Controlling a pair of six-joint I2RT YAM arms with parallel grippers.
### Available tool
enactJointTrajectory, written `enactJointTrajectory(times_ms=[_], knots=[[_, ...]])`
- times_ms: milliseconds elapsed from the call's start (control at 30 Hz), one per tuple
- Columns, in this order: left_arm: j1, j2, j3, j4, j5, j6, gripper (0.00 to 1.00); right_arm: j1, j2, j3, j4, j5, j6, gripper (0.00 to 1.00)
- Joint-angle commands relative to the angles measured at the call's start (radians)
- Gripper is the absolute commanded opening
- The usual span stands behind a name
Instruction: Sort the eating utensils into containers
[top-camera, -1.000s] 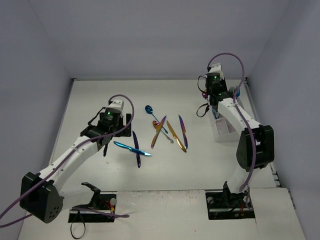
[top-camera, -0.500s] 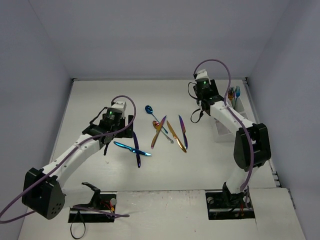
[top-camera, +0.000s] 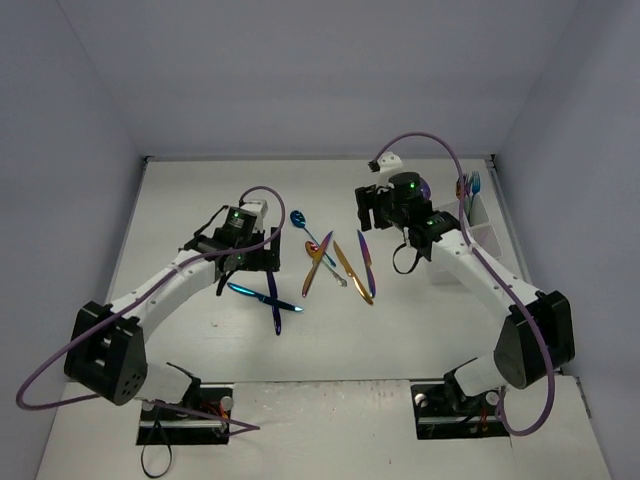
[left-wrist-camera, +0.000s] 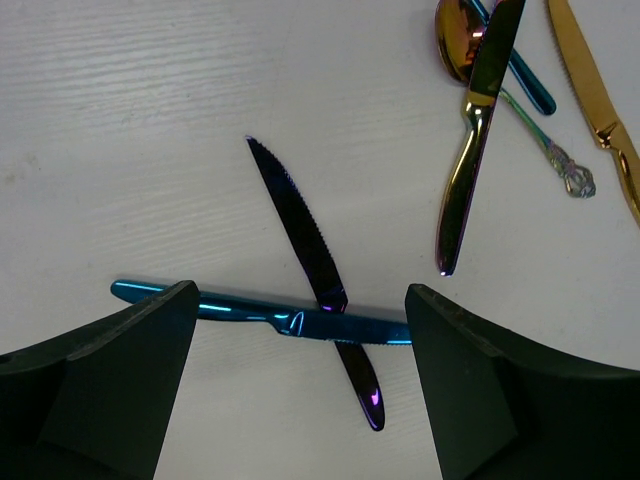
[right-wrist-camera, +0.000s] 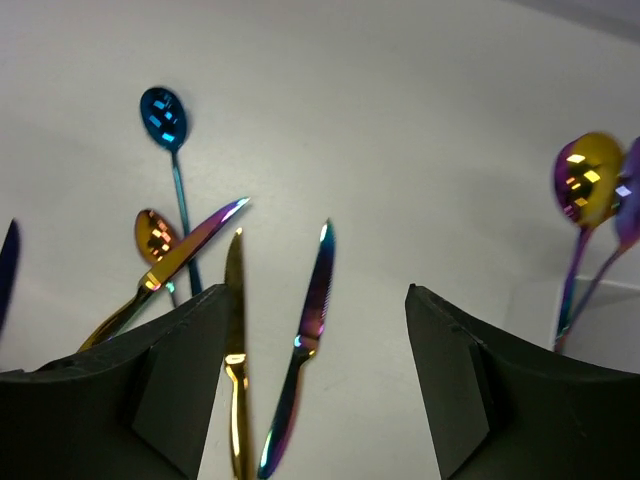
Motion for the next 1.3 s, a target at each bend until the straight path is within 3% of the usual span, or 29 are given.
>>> enactJointTrajectory(times_ms=[0,133,233,533,800,1267], knots=[[0.002,0.085,0.140,0.075,0.014,-0.106,0.82,0.016,-0.068,-0.063,0.013,-0.104,0.126,0.68],[0.006,0.228,0.236,0.176,0.057,-0.130,0.81,0.016,-0.128,-0.123,0.012,-0.086,0.152,0.69],[0.019,0.340,0.316,0.226,0.103,-0.067,0.78,0.016,-0.174,-0.156,0.010,-0.093,0.164,0.70],[0.110,0.580,0.566,0.253,0.278,0.113,0.67,0.016,-0.280,-0.231,0.011,-0.148,0.193,0.71],[0.157,0.779,0.694,0.246,0.467,0.198,0.53,0.015,-0.316,-0.261,0.010,-0.187,0.198,0.72],[0.173,0.919,0.783,0.195,0.555,0.272,0.46,0.015,-0.338,-0.279,0.003,-0.195,0.190,0.73]])
